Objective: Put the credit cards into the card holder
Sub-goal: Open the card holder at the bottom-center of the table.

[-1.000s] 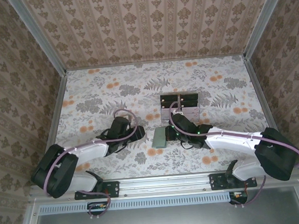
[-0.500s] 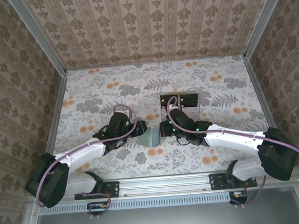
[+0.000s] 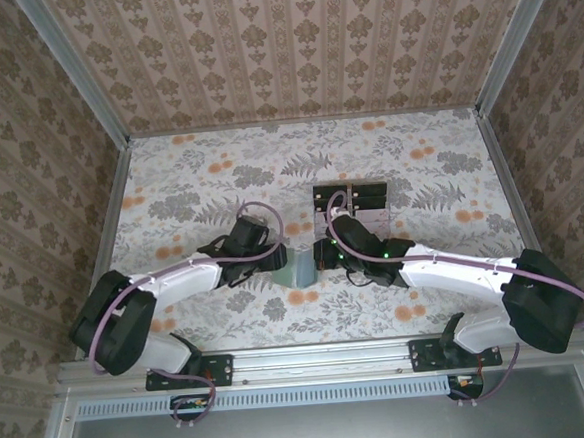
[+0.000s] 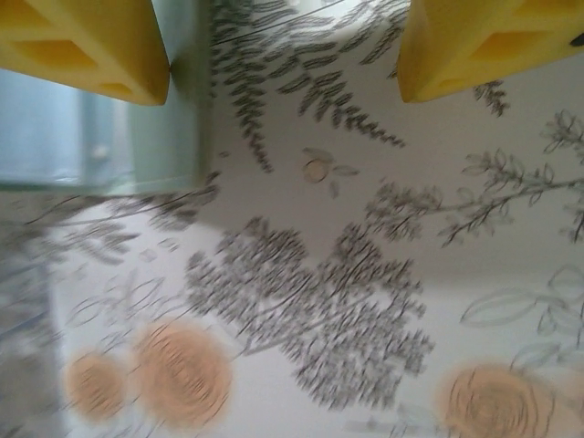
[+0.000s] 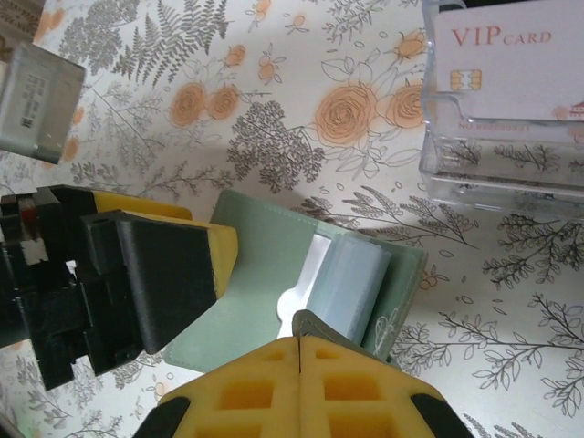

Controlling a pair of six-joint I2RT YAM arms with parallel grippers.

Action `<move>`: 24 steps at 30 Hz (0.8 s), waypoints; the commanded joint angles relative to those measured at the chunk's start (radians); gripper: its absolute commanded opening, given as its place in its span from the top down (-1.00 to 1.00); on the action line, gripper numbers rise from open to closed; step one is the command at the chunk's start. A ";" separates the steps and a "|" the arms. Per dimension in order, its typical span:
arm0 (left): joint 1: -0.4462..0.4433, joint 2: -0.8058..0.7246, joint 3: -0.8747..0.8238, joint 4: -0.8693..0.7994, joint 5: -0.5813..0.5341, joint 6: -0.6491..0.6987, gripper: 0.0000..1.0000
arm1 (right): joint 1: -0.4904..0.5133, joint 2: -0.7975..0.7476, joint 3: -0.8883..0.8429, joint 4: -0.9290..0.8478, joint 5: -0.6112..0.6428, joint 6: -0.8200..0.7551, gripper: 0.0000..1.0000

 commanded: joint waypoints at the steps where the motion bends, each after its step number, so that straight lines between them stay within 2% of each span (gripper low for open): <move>1: -0.009 0.035 0.015 -0.075 -0.053 0.033 -0.37 | -0.002 0.003 -0.048 0.041 0.029 0.008 1.00; 5: -0.014 0.057 -0.001 -0.070 -0.058 0.028 -0.36 | -0.016 0.024 -0.117 0.103 0.030 0.022 1.00; 9: -0.024 0.046 -0.018 -0.064 -0.067 0.018 -0.37 | -0.025 0.050 -0.166 0.146 0.032 0.038 0.84; 11: -0.032 0.039 -0.022 -0.070 -0.076 0.016 -0.37 | -0.029 0.081 -0.179 0.145 0.038 0.043 0.62; 13: -0.040 0.033 -0.026 -0.078 -0.085 0.012 -0.37 | -0.034 0.077 -0.190 0.129 0.048 0.050 0.19; 15: -0.047 0.025 -0.032 -0.083 -0.095 0.006 -0.36 | -0.038 0.064 -0.197 0.103 0.052 0.058 -0.03; 24: -0.079 -0.002 -0.052 -0.097 -0.123 -0.019 -0.37 | 0.012 -0.162 -0.158 -0.019 0.028 0.077 -0.08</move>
